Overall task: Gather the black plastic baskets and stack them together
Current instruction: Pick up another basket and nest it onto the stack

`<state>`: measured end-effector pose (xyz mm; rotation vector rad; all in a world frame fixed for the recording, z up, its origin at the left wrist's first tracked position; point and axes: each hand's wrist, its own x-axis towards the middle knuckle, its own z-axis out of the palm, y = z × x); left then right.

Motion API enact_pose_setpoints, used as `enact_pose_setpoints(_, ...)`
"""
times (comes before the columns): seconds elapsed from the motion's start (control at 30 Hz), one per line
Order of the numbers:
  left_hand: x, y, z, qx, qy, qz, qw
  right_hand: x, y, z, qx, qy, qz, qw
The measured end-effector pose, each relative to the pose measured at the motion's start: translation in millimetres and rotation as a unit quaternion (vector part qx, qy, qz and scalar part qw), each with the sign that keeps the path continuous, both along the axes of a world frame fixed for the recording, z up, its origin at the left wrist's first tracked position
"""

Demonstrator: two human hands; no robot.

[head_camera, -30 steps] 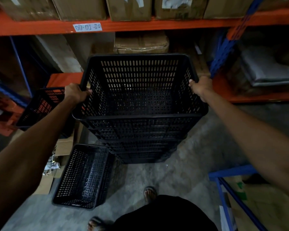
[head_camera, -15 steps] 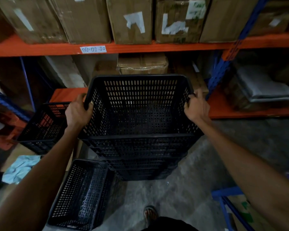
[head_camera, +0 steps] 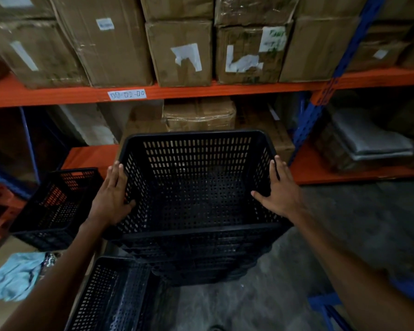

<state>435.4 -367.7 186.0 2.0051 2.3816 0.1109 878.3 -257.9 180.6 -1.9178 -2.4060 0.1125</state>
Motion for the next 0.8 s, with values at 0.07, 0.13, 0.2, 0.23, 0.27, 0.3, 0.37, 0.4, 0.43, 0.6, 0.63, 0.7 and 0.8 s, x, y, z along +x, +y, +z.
enact_pose_setpoints(0.07,0,1,0,0.004,-0.005,-0.001,1.0,-3,1,-2,0.007,-0.011,-0.006,1.0)
enact_pose_setpoints(0.13,-1,0,-1,0.002,0.005,-0.004,1.0,-4,0,-3,0.01,-0.019,-0.01,1.0)
enact_pose_setpoints(0.2,0,-1,2,-0.001,-0.002,-0.002,1.0,-4,0,-2,0.009,-0.016,-0.013,1.0)
enact_pose_setpoints(0.23,1,-1,4,-0.008,-0.006,0.004,1.0,-4,0,-1,0.003,-0.022,-0.012,1.0)
enact_pose_setpoints(0.27,2,0,5,-0.014,-0.011,0.011,1.0,-5,1,0,-0.002,-0.035,-0.009,0.999)
enact_pose_setpoints(0.3,4,-1,6,-0.018,-0.016,0.014,1.0,-5,-1,2,-0.005,-0.052,-0.007,0.999)
enact_pose_setpoints(0.37,6,-5,11,-0.022,-0.041,0.02,0.999,-5,-6,10,-0.015,-0.091,-0.004,0.996)
enact_pose_setpoints(0.4,6,-7,15,-0.015,-0.066,0.025,0.997,-7,-7,16,-0.019,-0.104,-0.007,0.994)
enact_pose_setpoints(0.43,4,-11,20,-0.005,-0.093,0.03,0.995,-13,-9,25,-0.018,-0.108,-0.013,0.994)
enact_pose_setpoints(0.6,-37,-42,52,0.004,-0.215,0.171,0.962,-131,-9,92,0.055,0.009,0.089,0.994)
enact_pose_setpoints(0.63,-52,-52,56,0.001,-0.222,0.192,0.956,-168,-14,105,0.056,0.046,0.115,0.991)
enact_pose_setpoints(0.7,-87,-87,67,-0.012,-0.218,0.237,0.946,-249,-35,124,0.059,0.1,0.174,0.978)
enact_pose_setpoints(0.8,-142,-155,67,-0.042,-0.226,0.302,0.925,-373,-90,135,0.084,0.165,0.28,0.942)
